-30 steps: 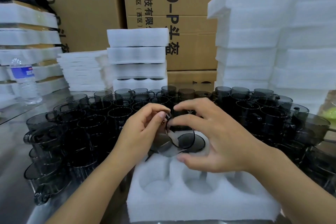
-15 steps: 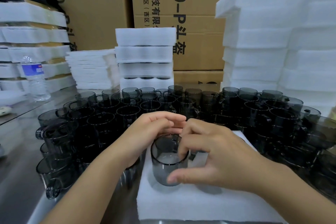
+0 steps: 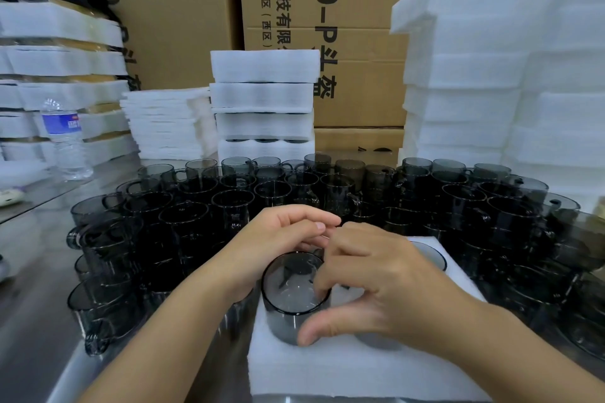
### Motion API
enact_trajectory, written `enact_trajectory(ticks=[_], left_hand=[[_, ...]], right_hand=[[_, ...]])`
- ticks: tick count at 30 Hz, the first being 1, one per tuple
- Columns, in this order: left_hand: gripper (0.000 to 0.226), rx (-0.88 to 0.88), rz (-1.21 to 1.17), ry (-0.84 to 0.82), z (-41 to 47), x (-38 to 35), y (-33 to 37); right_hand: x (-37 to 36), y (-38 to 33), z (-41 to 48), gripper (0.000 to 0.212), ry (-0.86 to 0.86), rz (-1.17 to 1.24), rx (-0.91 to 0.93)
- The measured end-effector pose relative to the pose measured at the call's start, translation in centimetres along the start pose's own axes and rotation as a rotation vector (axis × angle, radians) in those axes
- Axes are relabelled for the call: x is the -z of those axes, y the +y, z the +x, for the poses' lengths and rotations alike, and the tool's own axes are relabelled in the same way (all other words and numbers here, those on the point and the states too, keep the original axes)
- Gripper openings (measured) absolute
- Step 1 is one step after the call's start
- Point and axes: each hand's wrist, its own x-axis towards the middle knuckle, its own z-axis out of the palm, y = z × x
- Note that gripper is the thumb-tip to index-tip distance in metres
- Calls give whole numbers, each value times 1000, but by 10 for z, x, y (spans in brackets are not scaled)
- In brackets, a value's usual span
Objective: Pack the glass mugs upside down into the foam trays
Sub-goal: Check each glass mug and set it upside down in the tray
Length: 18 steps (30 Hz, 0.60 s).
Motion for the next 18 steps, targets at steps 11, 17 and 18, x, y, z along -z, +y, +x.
enact_trajectory(ticks=[11, 17, 18], left_hand=[[24, 13, 19, 7, -1, -3, 3], [24, 10, 16, 2, -1, -3, 2], [24, -1, 15, -14, -2, -2, 2]], right_hand=[[2, 0, -2, 37, -79, 81, -60], [9, -5, 2, 40, -123, 80, -133], [10, -6, 2, 42, -119, 77, -153]])
